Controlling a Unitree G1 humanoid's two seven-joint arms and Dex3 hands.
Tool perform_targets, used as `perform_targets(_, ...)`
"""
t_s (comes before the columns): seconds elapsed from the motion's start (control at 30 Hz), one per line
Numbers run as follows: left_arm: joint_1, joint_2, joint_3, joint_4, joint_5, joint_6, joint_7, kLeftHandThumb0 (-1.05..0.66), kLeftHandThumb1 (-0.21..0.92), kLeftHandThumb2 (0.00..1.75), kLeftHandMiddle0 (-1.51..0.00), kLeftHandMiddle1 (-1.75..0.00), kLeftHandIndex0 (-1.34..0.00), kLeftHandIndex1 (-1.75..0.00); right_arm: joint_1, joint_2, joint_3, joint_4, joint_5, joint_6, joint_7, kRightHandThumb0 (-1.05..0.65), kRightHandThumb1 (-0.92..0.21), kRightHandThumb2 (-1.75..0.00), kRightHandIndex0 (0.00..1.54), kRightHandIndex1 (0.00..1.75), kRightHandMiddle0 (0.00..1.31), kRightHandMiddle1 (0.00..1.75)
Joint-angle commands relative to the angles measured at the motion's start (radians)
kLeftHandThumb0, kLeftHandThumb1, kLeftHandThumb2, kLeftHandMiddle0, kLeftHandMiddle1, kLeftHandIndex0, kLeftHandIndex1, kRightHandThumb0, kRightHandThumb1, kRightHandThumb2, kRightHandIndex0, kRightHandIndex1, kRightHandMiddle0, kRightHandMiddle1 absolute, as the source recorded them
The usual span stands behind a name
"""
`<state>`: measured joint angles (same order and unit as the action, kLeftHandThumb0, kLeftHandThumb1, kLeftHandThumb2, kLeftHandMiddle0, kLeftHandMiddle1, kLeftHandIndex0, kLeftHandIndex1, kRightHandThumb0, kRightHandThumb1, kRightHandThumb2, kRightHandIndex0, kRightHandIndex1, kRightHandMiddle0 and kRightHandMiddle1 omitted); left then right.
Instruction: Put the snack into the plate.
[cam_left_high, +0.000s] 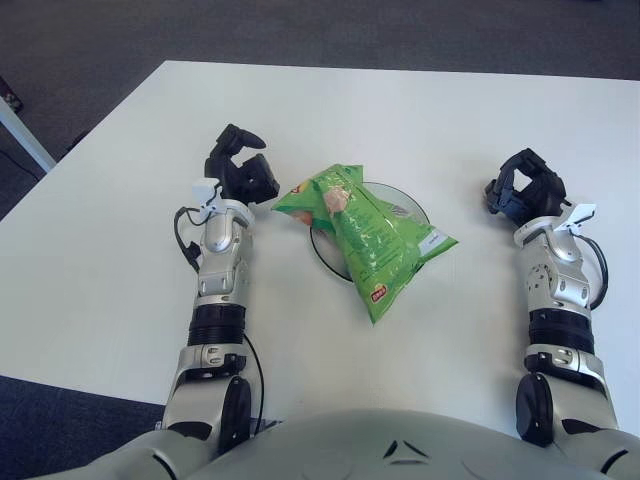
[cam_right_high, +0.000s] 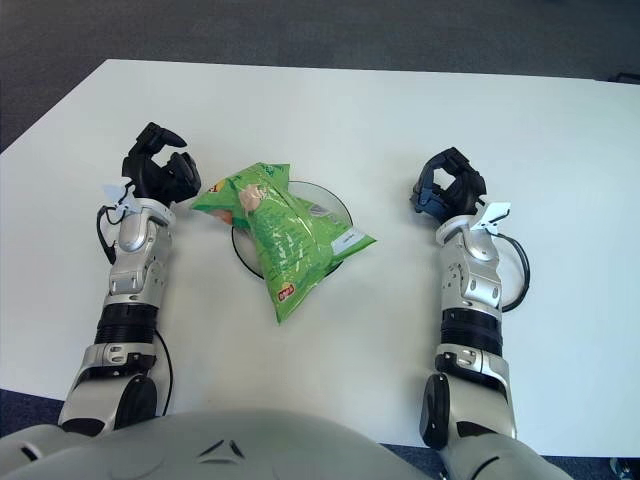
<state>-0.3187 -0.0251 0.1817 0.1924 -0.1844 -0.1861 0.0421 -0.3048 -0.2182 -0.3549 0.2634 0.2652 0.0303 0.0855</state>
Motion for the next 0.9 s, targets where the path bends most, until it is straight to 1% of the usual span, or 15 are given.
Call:
perform_targets(0.0,0.048,-0.006,0.004,0.002,-0.004,0.004,-0.004,-0.52,0.21,1.44,-1.23,-1.75,-0.70,-1.75,0.028,0.016,0.003,-0.026,0.016,0.027,-0.006,-0.47,-0.37,-1.26,1.35,1.75,0.57,1.75)
perform_targets(0.47,0.041,0.004,0.007,0.026,-0.002,-0.010,-0.019,-0.52,0.20,1.46,-1.23,-1.75,-0.71,-1.75,0.044,0.020,0.007,-0.074,0.036,0.073,0.009,-0.47,-0.37,-1.25,1.34,1.75,0.57,1.75)
perform_targets(0.87,0.016,0.012,0.006,0.078,0.004,-0.038,-0.037,-0.53,0.18,1.48,-1.26,-1.75,-0.72,-1.75,0.030,0.020,0.002,-0.068,0.052,0.100,0.006,-0.47,-0.37,-1.25,1.32,1.75,0.57,1.75)
